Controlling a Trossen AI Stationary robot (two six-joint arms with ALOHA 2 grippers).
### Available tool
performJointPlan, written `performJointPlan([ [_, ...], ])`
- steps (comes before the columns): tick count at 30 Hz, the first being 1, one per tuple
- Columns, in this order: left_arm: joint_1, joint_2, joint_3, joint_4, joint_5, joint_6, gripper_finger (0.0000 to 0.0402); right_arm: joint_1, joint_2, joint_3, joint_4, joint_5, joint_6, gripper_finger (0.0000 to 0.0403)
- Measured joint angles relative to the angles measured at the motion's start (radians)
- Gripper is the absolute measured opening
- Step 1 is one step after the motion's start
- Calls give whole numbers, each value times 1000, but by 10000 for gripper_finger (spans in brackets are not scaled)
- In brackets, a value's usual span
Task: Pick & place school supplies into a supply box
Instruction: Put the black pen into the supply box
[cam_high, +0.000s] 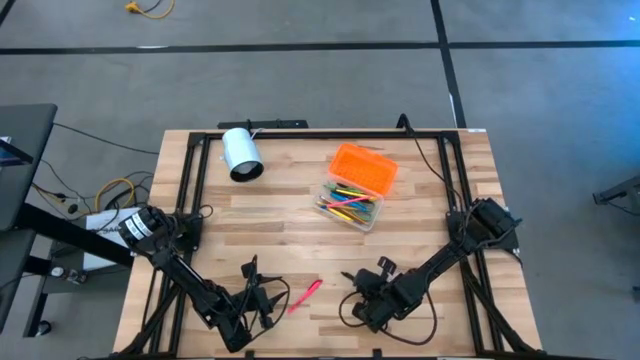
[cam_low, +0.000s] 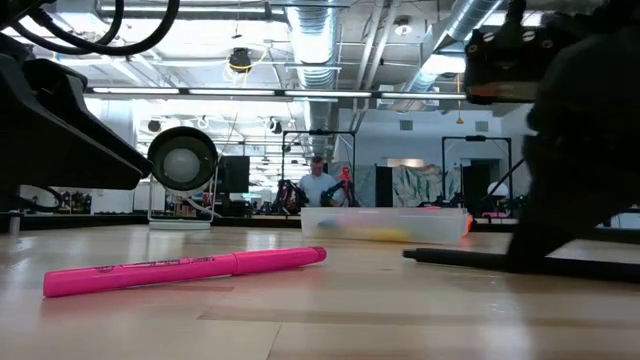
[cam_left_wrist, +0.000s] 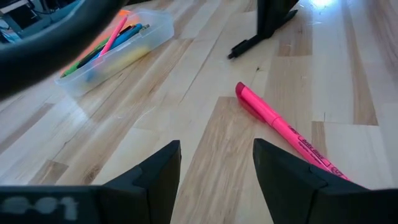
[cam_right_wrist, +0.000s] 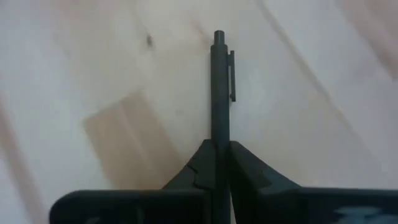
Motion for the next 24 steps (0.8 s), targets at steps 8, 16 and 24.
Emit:
performJointPlan([
  [8, 0, 0, 0, 0, 0, 0, 193, -3, 4, -3, -40, 92, -25, 5],
  [16, 0, 0, 0, 0, 0, 0, 193, -4, 4, -3, -85, 139, -25, 3],
  [24, 0, 0, 0, 0, 0, 0, 193, -3, 2, -1, -103, 169, -28, 2],
])
